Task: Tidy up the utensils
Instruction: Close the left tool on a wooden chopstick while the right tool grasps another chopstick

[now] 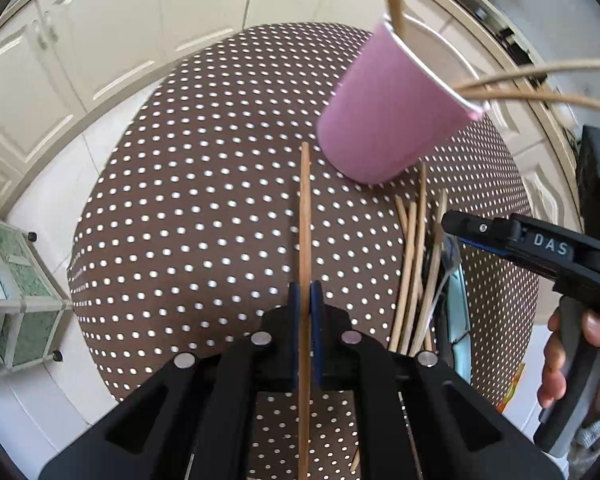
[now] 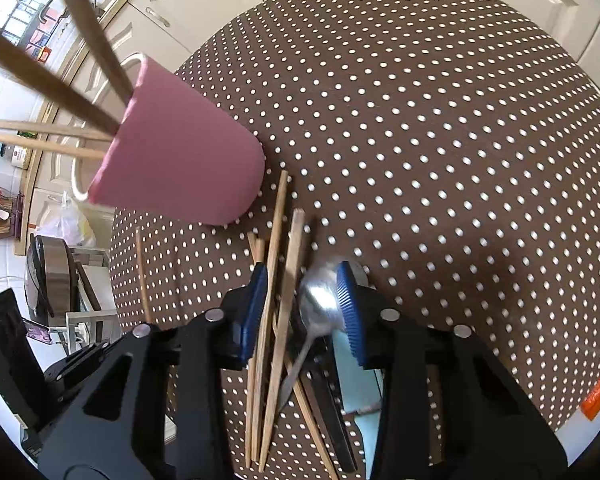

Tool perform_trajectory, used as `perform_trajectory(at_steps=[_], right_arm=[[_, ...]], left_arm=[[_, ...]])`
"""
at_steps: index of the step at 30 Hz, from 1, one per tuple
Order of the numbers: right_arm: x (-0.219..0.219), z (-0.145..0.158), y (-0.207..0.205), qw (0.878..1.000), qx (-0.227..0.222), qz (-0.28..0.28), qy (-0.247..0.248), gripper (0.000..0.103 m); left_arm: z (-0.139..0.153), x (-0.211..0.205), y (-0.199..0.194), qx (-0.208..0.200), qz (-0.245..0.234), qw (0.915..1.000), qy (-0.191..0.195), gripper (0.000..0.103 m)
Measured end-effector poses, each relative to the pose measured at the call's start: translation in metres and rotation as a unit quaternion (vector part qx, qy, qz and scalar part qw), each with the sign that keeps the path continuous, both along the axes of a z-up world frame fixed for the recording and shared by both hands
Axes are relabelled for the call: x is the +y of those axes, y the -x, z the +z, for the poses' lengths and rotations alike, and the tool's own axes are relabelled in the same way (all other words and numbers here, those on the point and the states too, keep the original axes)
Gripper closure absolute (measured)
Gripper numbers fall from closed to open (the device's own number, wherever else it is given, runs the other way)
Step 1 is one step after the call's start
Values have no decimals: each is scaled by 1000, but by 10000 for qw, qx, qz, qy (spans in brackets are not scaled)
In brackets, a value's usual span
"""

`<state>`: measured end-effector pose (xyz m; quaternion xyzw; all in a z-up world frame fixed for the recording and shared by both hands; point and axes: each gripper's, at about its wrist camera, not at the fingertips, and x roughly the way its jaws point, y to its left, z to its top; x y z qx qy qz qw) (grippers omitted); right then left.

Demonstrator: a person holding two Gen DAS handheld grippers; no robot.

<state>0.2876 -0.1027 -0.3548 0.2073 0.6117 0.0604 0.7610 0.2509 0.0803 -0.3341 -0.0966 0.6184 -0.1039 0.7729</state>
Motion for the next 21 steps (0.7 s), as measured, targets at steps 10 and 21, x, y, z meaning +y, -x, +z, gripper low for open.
perform_trajectory(at_steps=[10,21], right_arm=[[18,-21,-29,9997,171,88,-137,83],[16,7,-16,9982,-356,-26,-472,96]], left_arm=[[12,44,-12,-263,311,9989,221,98],[41,47,3,-896,108,9948,468,98]])
